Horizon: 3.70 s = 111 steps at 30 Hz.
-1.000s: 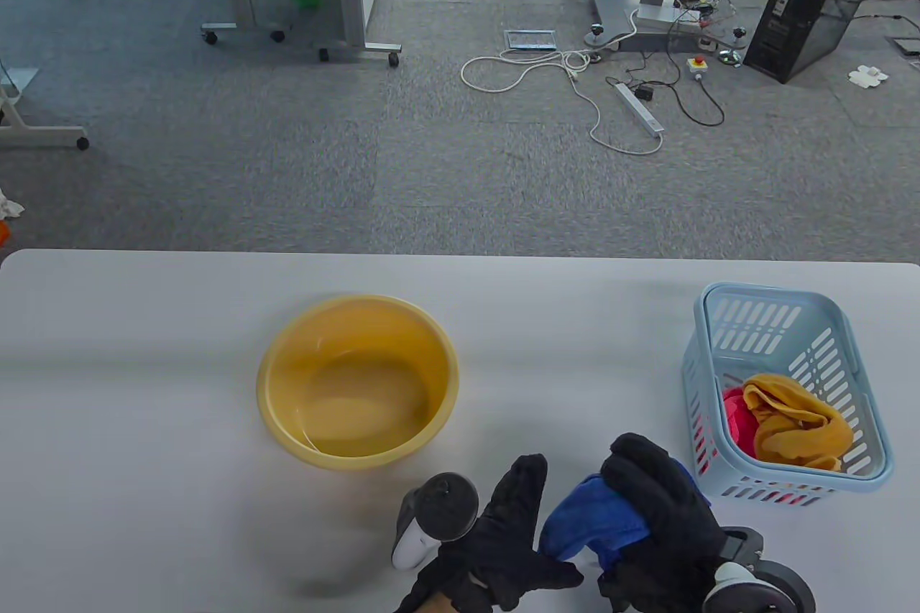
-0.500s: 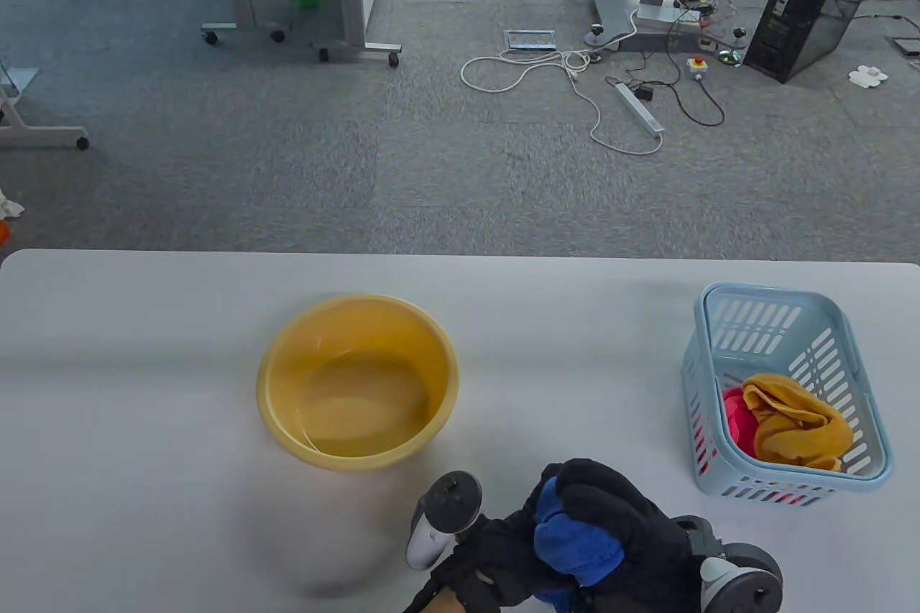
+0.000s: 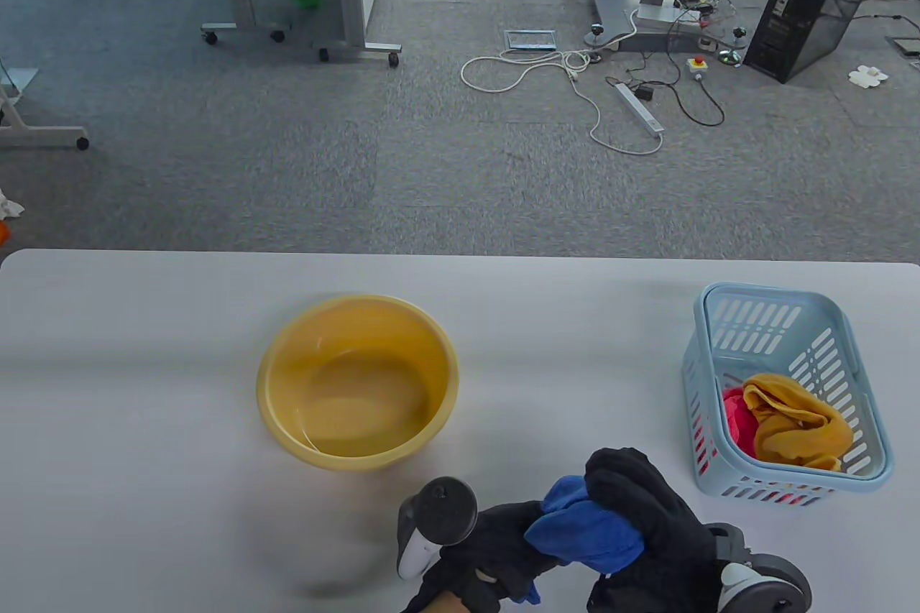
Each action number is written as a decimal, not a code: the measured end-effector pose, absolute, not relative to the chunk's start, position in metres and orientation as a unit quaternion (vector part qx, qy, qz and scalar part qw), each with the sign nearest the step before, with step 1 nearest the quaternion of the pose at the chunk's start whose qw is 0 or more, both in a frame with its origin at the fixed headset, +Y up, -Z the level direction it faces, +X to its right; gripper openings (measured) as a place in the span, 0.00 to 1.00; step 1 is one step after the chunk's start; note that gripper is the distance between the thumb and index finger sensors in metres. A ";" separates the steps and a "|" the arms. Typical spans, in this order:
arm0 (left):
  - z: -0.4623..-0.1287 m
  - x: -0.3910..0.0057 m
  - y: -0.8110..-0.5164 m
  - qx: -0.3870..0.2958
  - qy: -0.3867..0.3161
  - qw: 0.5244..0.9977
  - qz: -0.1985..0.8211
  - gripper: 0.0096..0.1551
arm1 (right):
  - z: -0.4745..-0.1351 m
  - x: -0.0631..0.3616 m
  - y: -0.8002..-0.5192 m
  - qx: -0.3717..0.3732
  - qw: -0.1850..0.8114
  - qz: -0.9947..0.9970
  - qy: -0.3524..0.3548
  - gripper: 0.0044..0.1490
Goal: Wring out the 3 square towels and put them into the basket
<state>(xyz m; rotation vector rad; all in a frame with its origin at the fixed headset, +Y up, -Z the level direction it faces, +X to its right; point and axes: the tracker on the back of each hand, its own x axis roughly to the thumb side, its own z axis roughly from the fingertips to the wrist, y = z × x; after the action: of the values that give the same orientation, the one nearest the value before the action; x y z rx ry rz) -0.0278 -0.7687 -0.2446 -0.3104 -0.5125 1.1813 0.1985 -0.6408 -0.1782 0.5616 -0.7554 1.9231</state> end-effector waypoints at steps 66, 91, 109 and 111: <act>-0.234 -0.026 -0.758 -0.200 -0.230 0.461 0.833 0.33 | -0.219 0.151 -0.717 0.208 0.641 0.718 0.174 0.89; -0.239 -0.041 -0.750 -0.208 -0.185 0.625 0.729 0.46 | -0.222 0.171 -0.719 0.126 0.651 0.744 0.083 0.49; -0.234 -0.061 -0.741 -0.289 -0.125 0.575 0.755 0.55 | -0.205 0.195 -0.680 0.075 0.406 0.895 -0.166 0.49; -0.234 -0.062 -0.738 -0.278 -0.133 0.588 0.748 0.60 | -0.202 0.185 -0.677 0.094 0.337 0.918 -0.185 0.50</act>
<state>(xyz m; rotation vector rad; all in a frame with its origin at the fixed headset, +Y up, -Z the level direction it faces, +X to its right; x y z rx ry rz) -0.0621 -0.7382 -0.2342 -0.6475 -0.3109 1.7428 0.1850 -0.6767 -0.2018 0.2451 -0.4827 2.3941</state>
